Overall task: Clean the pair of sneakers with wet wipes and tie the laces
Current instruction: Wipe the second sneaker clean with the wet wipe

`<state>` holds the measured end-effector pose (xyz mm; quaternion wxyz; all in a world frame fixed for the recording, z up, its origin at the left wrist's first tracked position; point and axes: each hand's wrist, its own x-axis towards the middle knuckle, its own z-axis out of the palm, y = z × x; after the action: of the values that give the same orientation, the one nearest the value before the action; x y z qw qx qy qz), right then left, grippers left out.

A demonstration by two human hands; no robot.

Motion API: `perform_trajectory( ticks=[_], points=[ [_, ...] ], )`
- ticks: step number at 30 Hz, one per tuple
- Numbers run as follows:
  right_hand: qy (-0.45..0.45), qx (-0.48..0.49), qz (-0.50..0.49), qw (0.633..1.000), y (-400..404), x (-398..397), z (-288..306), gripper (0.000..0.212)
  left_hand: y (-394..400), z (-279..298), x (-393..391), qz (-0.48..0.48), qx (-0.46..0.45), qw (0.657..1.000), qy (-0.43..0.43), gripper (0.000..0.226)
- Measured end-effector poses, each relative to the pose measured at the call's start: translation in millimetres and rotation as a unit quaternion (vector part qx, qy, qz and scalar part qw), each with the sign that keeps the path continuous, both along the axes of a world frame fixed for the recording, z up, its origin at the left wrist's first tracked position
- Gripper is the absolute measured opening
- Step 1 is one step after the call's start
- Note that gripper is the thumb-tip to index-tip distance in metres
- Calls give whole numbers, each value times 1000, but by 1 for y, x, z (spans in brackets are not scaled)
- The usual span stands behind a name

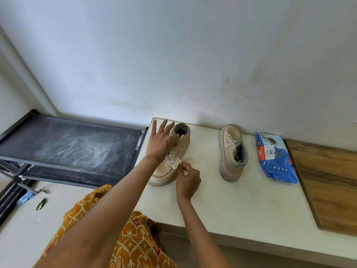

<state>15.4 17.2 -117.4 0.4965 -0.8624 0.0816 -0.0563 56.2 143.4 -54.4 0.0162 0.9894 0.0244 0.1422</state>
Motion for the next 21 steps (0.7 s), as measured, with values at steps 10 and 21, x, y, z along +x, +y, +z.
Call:
perform_trajectory(
  ticks=[10,21],
  points=[
    [-51,-5,14,999,-5,64,43,18,18,29,25,-175,97,975,97,27],
    [-261,-240,166,920,0,26,3,16,41,32,25,-190,-2,970,150,35]
  ],
)
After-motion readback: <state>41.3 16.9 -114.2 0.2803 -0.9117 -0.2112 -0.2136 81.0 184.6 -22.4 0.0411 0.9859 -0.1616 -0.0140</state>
